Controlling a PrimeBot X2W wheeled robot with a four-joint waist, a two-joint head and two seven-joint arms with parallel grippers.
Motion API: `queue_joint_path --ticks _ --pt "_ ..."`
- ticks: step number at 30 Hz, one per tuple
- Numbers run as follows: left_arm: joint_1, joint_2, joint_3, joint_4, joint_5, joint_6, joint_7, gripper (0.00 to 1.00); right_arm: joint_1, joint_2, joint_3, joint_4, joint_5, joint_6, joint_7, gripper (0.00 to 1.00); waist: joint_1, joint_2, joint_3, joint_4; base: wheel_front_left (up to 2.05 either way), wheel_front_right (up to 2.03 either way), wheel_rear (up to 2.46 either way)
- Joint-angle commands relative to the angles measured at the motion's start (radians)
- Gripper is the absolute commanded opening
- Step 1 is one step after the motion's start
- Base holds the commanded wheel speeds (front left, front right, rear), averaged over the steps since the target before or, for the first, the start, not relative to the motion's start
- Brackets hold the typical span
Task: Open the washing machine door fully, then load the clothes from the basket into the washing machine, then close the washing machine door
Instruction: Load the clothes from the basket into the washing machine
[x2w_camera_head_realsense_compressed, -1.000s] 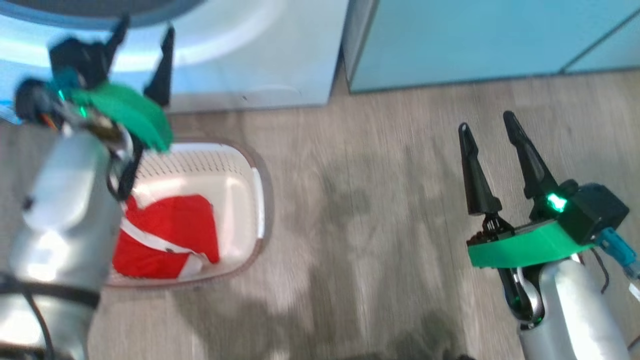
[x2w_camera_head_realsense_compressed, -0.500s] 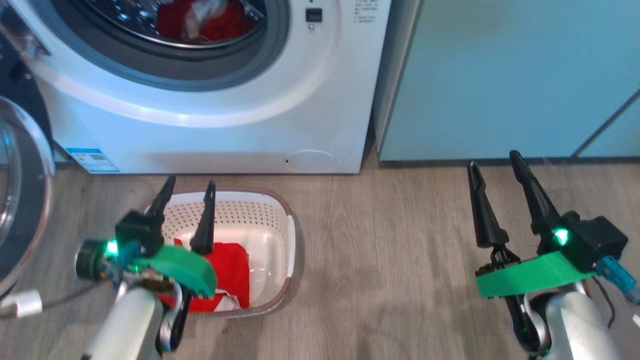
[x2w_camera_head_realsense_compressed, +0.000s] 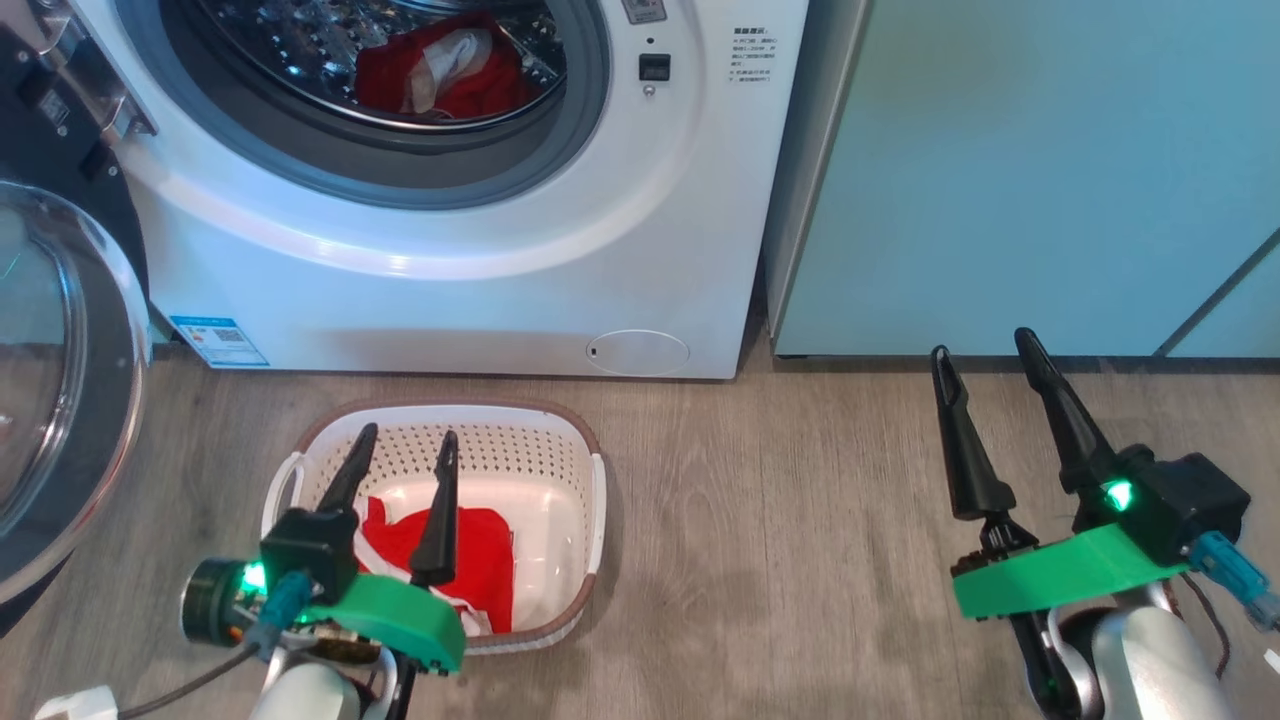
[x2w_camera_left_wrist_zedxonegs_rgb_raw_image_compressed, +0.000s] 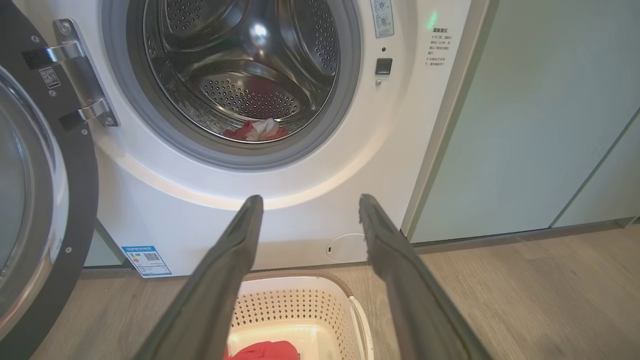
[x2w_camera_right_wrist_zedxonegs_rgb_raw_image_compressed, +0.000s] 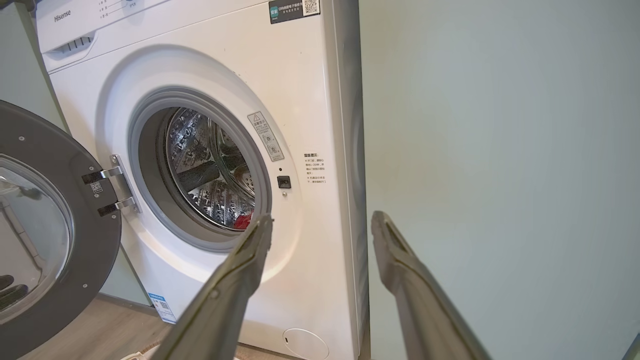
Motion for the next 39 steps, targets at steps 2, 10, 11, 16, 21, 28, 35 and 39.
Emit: queue_joint_path --ticks 2,10,11,16,21,28,35,39 --pt "-0.019 -0.005 0.045 -0.035 0.012 -0.004 -0.009 1.0 -0.014 -0.002 0.026 -0.034 0.003 0.0 0.004 1.0 0.0001 -0.0001 -0.001 0.003 0.0 0.0 0.0" --pt "-0.01 -0.031 0.075 -0.035 0.044 -0.029 -0.009 1.0 -0.011 -0.002 0.03 -0.034 0.002 0.0 0.005 1.0 0.0001 -0.0001 -0.006 0.007 0.0 0.0 0.0" --pt "-0.009 -0.034 0.078 -0.035 0.048 -0.032 -0.009 1.0 -0.01 -0.002 0.031 -0.033 0.001 0.0 0.005 1.0 0.0001 -0.0001 -0.006 0.007 0.0 0.0 0.0" --pt "-0.005 -0.048 0.096 -0.033 0.064 -0.044 -0.01 1.0 -0.009 -0.002 0.03 -0.035 0.0 0.0 0.007 1.0 0.0001 -0.0001 -0.008 0.009 0.0 0.0 0.0" --pt "-0.005 -0.06 0.112 -0.033 0.079 -0.053 -0.01 1.0 -0.009 -0.002 0.03 -0.035 0.0 0.0 0.007 1.0 0.0001 -0.0001 -0.007 0.013 0.0 0.0 0.0" --pt "-0.004 -0.072 0.129 -0.031 0.092 -0.064 -0.01 1.0 -0.009 -0.002 0.031 -0.035 0.0 0.0 0.007 1.0 0.0001 -0.0001 -0.006 0.017 0.0 0.0 0.0" --pt "-0.004 -0.085 0.144 -0.023 0.101 -0.076 -0.01 1.0 -0.01 -0.002 0.03 -0.032 0.001 0.0 0.007 1.0 0.0001 -0.0001 -0.006 0.02 0.0 0.0 0.0" --pt "-0.006 -0.092 0.15 -0.024 0.106 -0.081 -0.01 1.0 -0.01 -0.002 0.03 -0.031 0.002 0.0 0.007 1.0 0.0001 -0.0001 -0.003 0.024 0.0 0.0 0.0"
